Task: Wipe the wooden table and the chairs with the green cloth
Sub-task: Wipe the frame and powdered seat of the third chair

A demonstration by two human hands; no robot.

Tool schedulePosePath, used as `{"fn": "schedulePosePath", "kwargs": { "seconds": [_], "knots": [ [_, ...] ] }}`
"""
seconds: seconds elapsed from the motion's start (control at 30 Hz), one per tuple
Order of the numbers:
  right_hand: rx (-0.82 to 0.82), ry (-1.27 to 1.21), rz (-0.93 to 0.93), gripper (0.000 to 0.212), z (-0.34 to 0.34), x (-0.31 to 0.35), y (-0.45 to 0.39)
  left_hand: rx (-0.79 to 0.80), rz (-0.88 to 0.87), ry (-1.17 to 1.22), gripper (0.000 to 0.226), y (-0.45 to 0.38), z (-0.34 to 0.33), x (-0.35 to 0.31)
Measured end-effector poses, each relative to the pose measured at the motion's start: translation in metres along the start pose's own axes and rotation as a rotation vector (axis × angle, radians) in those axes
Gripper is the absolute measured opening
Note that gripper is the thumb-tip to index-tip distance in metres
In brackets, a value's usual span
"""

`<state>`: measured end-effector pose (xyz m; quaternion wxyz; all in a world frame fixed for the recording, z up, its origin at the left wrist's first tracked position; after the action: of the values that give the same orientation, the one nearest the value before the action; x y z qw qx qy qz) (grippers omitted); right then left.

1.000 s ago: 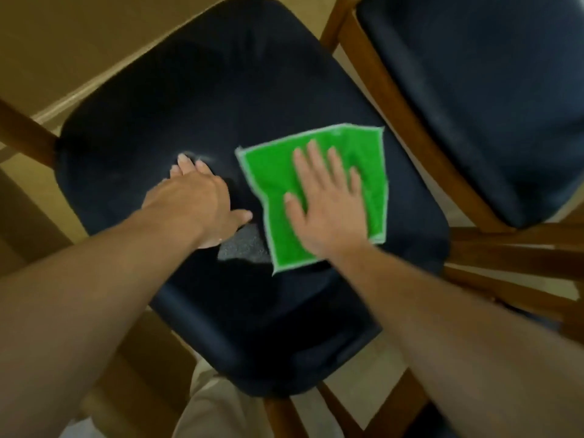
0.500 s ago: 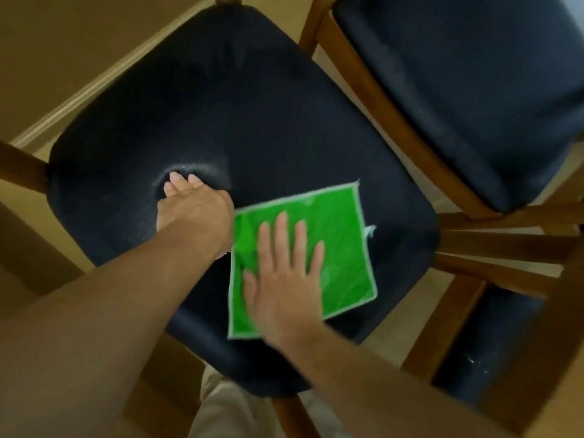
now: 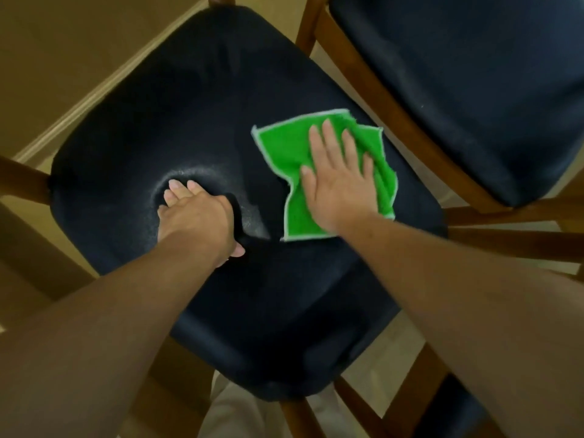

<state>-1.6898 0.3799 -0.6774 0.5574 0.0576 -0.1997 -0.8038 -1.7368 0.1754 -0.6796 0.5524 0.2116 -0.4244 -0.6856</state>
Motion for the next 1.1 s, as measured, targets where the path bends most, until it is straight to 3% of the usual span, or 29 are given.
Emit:
{"fn": "schedulePosePath", "kwargs": {
  "seconds": [0.2,0.33,0.37,0.47,0.53,0.63,0.7,0.83,1.1],
  "knots": [
    [-0.123,-0.144,-0.357,0.066,-0.022,0.02,0.042,-0.032,-0.024,0.019,0.127,-0.001,0.001,-0.003],
    [-0.037,-0.155,-0.383,0.075,-0.07,0.094,0.133,-0.124,-0.057,0.024,0.087,0.0,0.006,-0.004],
    [0.024,-0.186,-0.427,0.076,-0.083,0.108,0.152,-0.122,-0.054,0.026,0.088,0.0,0.006,-0.003],
    [0.111,-0.304,-0.6,0.071,-0.103,0.132,0.179,-0.091,-0.05,-0.007,0.123,-0.002,0.004,-0.005],
    [0.158,-0.419,-0.638,0.066,-0.104,0.134,0.18,-0.095,-0.036,-0.03,0.13,-0.003,0.002,-0.003],
    [0.12,-0.319,-0.471,0.065,-0.093,0.112,0.163,-0.103,-0.015,0.002,0.118,-0.007,0.0,0.001],
    [0.114,-0.403,-0.445,0.065,-0.08,0.072,0.138,-0.085,-0.008,-0.027,0.124,-0.01,-0.001,0.001],
    [-0.093,-0.379,-0.63,0.065,-0.032,-0.03,0.069,-0.059,0.002,-0.074,0.128,-0.01,-0.002,-0.001],
    [-0.114,-0.477,-0.855,0.064,-0.021,-0.087,0.064,-0.085,-0.03,-0.018,0.126,0.004,0.0,0.0]
  ]
}}
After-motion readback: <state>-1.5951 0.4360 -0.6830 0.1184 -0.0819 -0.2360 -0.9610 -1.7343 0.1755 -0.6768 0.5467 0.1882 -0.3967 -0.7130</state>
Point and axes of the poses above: each hand's wrist, its own y-axis away from the middle knuckle, its own z-axis out of the back of the hand, x = y × z, the point moved 8 cm from there along -y, towards the middle knuckle, and after that the axes turned 2 degrees about z, right-handed, at the moved point
